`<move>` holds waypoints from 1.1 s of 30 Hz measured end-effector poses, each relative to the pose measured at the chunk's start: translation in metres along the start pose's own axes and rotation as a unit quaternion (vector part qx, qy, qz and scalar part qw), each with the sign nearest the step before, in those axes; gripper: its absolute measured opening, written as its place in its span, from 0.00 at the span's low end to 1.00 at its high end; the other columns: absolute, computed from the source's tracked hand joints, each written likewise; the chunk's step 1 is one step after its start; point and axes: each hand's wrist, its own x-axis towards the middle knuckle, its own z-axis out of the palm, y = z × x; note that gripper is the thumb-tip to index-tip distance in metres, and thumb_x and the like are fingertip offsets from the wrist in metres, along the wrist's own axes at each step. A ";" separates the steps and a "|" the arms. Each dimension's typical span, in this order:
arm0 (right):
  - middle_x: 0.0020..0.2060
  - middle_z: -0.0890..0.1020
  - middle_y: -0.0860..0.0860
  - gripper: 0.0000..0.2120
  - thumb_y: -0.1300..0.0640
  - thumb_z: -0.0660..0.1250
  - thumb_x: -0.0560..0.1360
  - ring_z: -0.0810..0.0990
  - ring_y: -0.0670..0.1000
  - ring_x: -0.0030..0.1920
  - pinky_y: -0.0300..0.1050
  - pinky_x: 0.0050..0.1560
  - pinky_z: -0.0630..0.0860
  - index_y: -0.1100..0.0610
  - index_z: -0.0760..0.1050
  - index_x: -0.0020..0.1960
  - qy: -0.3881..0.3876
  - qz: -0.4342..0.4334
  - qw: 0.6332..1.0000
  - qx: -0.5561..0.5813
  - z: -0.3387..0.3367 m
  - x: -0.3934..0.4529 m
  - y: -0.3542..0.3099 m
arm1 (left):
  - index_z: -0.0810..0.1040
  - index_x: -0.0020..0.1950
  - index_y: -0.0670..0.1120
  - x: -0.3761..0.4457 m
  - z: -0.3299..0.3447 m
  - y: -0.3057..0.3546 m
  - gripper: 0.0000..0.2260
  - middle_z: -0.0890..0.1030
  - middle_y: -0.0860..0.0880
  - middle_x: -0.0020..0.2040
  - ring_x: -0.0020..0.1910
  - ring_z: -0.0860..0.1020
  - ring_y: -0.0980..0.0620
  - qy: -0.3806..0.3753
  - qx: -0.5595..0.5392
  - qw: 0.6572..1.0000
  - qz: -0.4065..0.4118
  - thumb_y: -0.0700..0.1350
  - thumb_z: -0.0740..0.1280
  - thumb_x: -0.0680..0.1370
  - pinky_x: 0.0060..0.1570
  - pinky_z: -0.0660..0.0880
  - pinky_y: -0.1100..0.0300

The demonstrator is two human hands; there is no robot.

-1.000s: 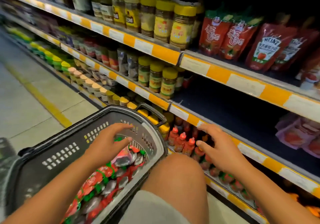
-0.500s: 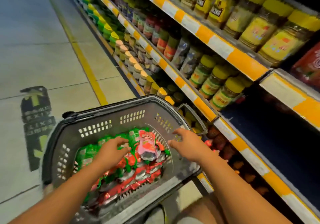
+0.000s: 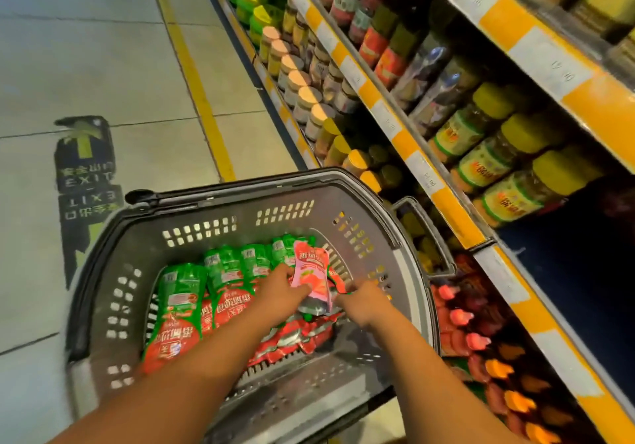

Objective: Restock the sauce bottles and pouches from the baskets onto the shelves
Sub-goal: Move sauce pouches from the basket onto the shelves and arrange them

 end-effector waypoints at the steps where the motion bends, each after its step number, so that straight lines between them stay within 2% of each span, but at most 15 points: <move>1: 0.45 0.81 0.56 0.08 0.58 0.70 0.78 0.77 0.55 0.42 0.47 0.42 0.75 0.61 0.79 0.55 -0.009 0.006 1.000 0.020 0.004 0.005 0.002 | 0.71 0.55 0.53 0.002 0.004 0.002 0.14 0.82 0.52 0.49 0.41 0.82 0.52 0.006 -0.008 1.000 -0.008 0.51 0.74 0.76 0.34 0.74 0.59; 3: 0.55 0.81 0.58 0.17 0.55 0.70 0.79 0.80 0.57 0.51 0.48 0.45 0.78 0.61 0.76 0.65 -0.020 0.016 0.999 0.048 0.012 0.013 0.005 | 0.73 0.50 0.54 0.004 0.009 0.005 0.12 0.80 0.55 0.44 0.38 0.80 0.56 0.016 -0.026 0.999 -0.019 0.49 0.76 0.75 0.30 0.73 0.63; 5: 0.59 0.81 0.58 0.21 0.52 0.69 0.80 0.79 0.56 0.52 0.44 0.39 0.73 0.60 0.74 0.69 -0.024 0.020 0.997 0.070 0.016 0.018 0.006 | 0.73 0.47 0.54 0.004 0.012 0.007 0.12 0.80 0.55 0.43 0.37 0.80 0.56 0.021 -0.060 0.998 -0.030 0.45 0.77 0.75 0.32 0.75 0.62; 7: 0.59 0.82 0.57 0.21 0.49 0.69 0.80 0.80 0.54 0.50 0.43 0.40 0.72 0.60 0.75 0.68 -0.024 0.027 0.995 0.094 0.017 0.023 0.010 | 0.75 0.50 0.52 0.001 0.012 0.008 0.12 0.81 0.52 0.46 0.41 0.82 0.51 0.018 -0.103 0.993 -0.051 0.42 0.77 0.75 0.37 0.80 0.57; 10: 0.56 0.85 0.58 0.17 0.49 0.70 0.79 0.83 0.57 0.51 0.50 0.53 0.80 0.59 0.78 0.63 -0.030 0.047 0.986 0.159 0.019 0.029 0.015 | 0.77 0.53 0.51 -0.007 0.010 0.003 0.13 0.85 0.48 0.48 0.42 0.85 0.47 -0.004 -0.174 0.982 -0.071 0.39 0.77 0.75 0.37 0.83 0.53; 11: 0.54 0.86 0.58 0.15 0.50 0.71 0.79 0.85 0.58 0.51 0.52 0.53 0.80 0.58 0.78 0.61 -0.034 0.056 0.981 0.184 0.020 0.030 0.017 | 0.78 0.54 0.51 -0.011 0.010 0.000 0.14 0.86 0.47 0.47 0.42 0.86 0.46 -0.024 -0.205 0.976 -0.074 0.38 0.77 0.74 0.39 0.84 0.51; 13: 0.49 0.87 0.57 0.09 0.54 0.73 0.78 0.86 0.58 0.46 0.53 0.47 0.82 0.57 0.78 0.55 -0.039 0.066 0.970 0.231 0.021 0.030 0.017 | 0.79 0.57 0.51 -0.018 0.011 -0.004 0.15 0.87 0.46 0.46 0.43 0.87 0.45 -0.068 -0.246 0.964 -0.068 0.37 0.77 0.74 0.41 0.84 0.49; 15: 0.41 0.88 0.56 0.06 0.61 0.75 0.76 0.87 0.57 0.41 0.53 0.42 0.84 0.57 0.79 0.48 -0.031 0.063 0.964 0.255 0.020 0.029 0.017 | 0.80 0.57 0.51 -0.024 0.011 -0.006 0.16 0.87 0.46 0.44 0.41 0.87 0.46 -0.095 -0.259 0.960 -0.052 0.37 0.77 0.74 0.40 0.82 0.53; 18: 0.37 0.88 0.57 0.06 0.64 0.77 0.74 0.86 0.55 0.34 0.45 0.31 0.79 0.60 0.79 0.45 -0.016 0.068 0.962 0.263 0.012 0.024 0.015 | 0.82 0.58 0.52 -0.028 0.008 -0.003 0.13 0.87 0.47 0.46 0.45 0.87 0.48 -0.114 -0.246 0.962 -0.032 0.41 0.77 0.75 0.42 0.83 0.56; 21: 0.40 0.87 0.59 0.06 0.65 0.77 0.73 0.86 0.54 0.33 0.41 0.27 0.77 0.62 0.80 0.47 0.001 0.068 0.959 0.275 0.004 0.019 0.014 | 0.83 0.55 0.52 -0.023 -0.001 -0.003 0.09 0.86 0.47 0.50 0.50 0.85 0.48 -0.062 -0.163 0.985 0.014 0.40 0.72 0.79 0.49 0.83 0.53; 24: 0.40 0.87 0.56 0.05 0.64 0.75 0.74 0.85 0.51 0.32 0.40 0.26 0.75 0.62 0.80 0.48 0.011 0.055 0.969 0.241 -0.002 0.013 0.014 | 0.81 0.58 0.52 -0.012 -0.014 -0.012 0.11 0.81 0.53 0.54 0.54 0.80 0.53 0.052 0.065 0.988 0.133 0.39 0.71 0.78 0.56 0.79 0.56; 27: 0.42 0.87 0.56 0.06 0.64 0.75 0.74 0.86 0.53 0.37 0.43 0.30 0.78 0.62 0.80 0.49 0.018 0.043 0.972 0.230 -0.008 0.008 0.015 | 0.71 0.74 0.52 0.001 -0.015 -0.023 0.28 0.70 0.50 0.71 0.70 0.71 0.47 0.002 0.306 0.932 0.195 0.48 0.73 0.75 0.68 0.72 0.53; 29: 0.43 0.87 0.56 0.07 0.63 0.76 0.74 0.87 0.54 0.40 0.44 0.33 0.80 0.62 0.80 0.50 0.026 0.034 0.973 0.225 -0.012 0.004 0.016 | 0.59 0.81 0.53 0.008 -0.004 -0.033 0.40 0.57 0.45 0.81 0.80 0.58 0.41 -0.036 0.420 0.887 0.191 0.53 0.74 0.72 0.78 0.61 0.47; 31: 0.43 0.87 0.55 0.07 0.62 0.76 0.74 0.87 0.54 0.41 0.44 0.33 0.80 0.61 0.81 0.50 0.034 0.020 0.974 0.221 -0.016 0.000 0.017 | 0.53 0.82 0.54 0.011 0.009 -0.039 0.45 0.50 0.42 0.83 0.82 0.52 0.39 -0.018 0.473 0.859 0.194 0.53 0.75 0.72 0.79 0.53 0.43; 33: 0.43 0.87 0.55 0.07 0.62 0.76 0.74 0.86 0.51 0.39 0.41 0.29 0.77 0.61 0.81 0.51 0.038 0.009 0.973 0.226 -0.020 -0.003 0.019 | 0.56 0.81 0.52 0.012 0.017 -0.040 0.42 0.53 0.39 0.82 0.81 0.54 0.37 0.021 0.498 0.843 0.202 0.53 0.75 0.73 0.79 0.55 0.41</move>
